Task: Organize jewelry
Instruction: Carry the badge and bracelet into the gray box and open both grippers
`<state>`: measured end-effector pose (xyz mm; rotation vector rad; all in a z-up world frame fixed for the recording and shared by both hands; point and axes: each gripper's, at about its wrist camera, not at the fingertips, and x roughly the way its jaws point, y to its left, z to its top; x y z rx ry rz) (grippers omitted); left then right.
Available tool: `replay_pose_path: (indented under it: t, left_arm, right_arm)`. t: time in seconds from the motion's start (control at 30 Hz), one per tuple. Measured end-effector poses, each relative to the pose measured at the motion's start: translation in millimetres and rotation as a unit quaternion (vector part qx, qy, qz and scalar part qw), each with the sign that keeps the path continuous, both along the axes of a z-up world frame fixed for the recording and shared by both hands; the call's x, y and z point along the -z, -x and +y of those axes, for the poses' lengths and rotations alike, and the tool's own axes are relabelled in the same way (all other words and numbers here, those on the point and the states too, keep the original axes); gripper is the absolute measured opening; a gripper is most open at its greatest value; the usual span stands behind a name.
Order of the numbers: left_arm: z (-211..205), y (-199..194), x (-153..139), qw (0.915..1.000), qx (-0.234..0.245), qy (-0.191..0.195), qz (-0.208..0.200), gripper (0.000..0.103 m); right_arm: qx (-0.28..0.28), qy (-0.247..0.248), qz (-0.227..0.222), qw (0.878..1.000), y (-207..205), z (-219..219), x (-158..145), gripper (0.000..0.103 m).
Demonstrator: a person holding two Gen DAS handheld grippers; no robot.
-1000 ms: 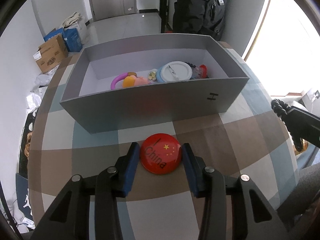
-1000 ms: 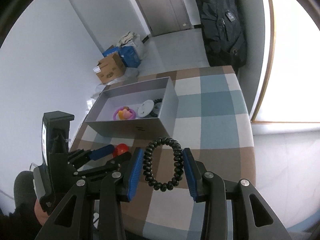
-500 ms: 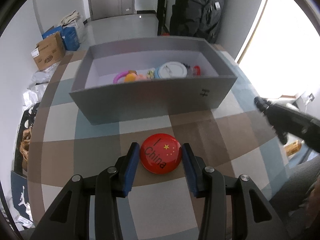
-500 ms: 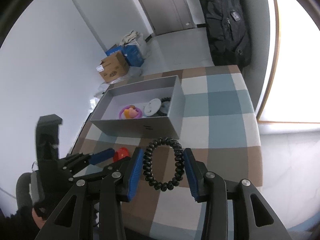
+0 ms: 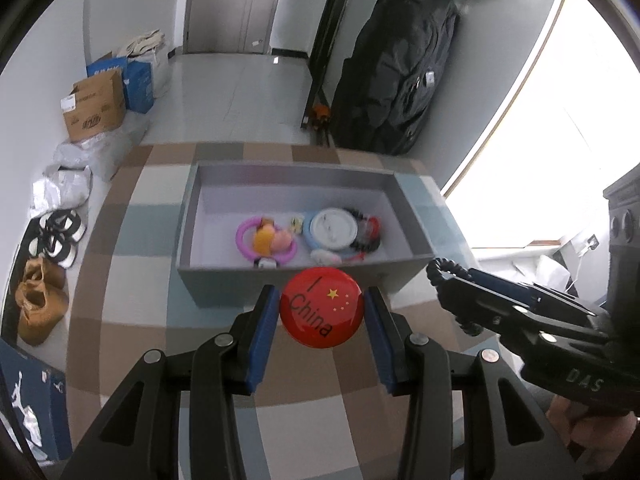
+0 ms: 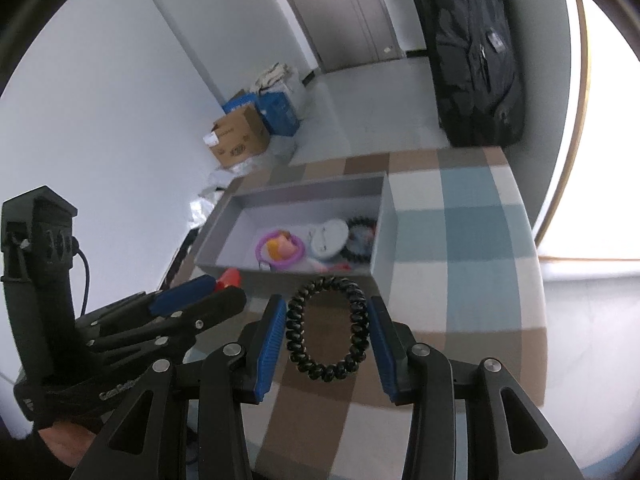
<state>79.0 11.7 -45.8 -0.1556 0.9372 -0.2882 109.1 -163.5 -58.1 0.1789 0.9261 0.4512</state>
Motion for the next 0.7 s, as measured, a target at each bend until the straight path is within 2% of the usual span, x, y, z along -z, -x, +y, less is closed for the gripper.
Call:
replay_pose_path:
  t: [0.3, 0.7]
  left_arm:
    - [9.6, -14.4, -12.5, 0.9995, -0.004, 0.021, -0.025, 0.038]
    - [25.9, -51.5, -7.6, 0.9972, -0.027, 0.069, -0.005, 0.038]
  right_arm:
    - [-0.007, -0.017, -0.010, 1.000, -23.8, 12.1, -5.7, 0.042]
    - [0.003, -0.036, -0.016, 0.999, -53.8, 17.8, -8.3, 0.043]
